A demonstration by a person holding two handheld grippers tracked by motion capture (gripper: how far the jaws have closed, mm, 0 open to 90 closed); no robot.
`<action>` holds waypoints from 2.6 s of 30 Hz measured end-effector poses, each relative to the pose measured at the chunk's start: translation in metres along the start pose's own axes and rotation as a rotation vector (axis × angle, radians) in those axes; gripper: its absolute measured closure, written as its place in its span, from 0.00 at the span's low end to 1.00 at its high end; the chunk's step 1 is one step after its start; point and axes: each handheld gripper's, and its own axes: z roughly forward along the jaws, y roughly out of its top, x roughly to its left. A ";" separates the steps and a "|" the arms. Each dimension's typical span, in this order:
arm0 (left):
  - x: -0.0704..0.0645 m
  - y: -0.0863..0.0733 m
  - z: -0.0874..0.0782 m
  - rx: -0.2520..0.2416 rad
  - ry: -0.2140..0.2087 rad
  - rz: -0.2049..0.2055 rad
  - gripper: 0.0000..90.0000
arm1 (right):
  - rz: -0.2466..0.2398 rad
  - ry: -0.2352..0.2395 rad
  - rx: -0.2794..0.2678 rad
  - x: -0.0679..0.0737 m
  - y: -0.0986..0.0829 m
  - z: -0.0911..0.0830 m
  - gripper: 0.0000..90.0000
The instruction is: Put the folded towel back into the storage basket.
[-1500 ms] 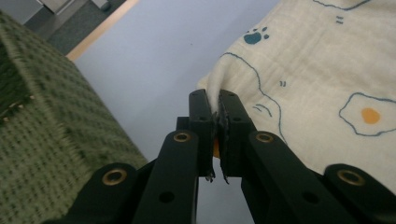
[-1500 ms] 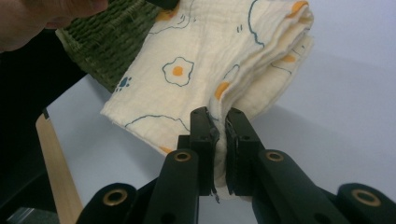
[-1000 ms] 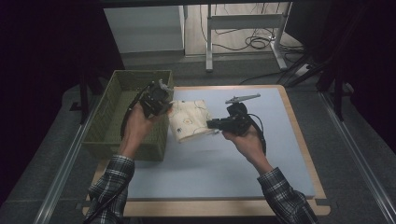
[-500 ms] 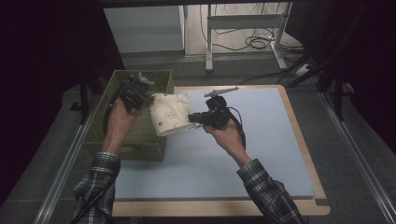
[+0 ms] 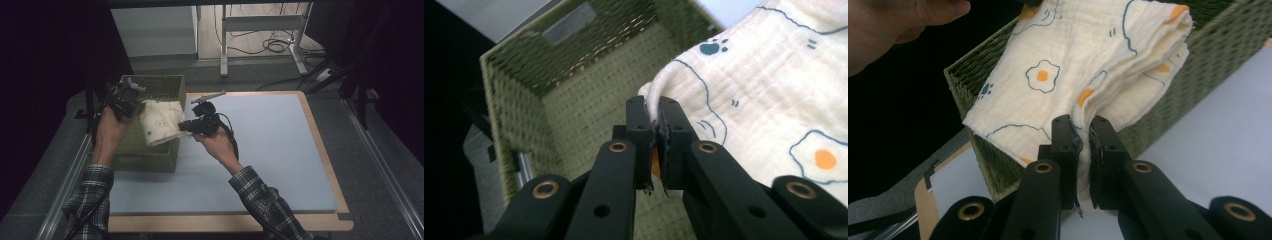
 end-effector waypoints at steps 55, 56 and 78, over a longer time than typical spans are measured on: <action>0.026 -0.045 0.066 0.102 0.025 0.007 0.93 | 0.015 -0.117 0.153 0.046 -0.006 0.115 0.85; 0.025 -0.046 0.069 0.107 0.018 0.005 0.93 | 0.014 -0.115 0.154 0.047 -0.006 0.115 0.82; 0.030 -0.051 0.071 0.082 -0.133 -0.158 0.39 | -0.121 -0.127 0.132 0.055 0.007 0.085 0.53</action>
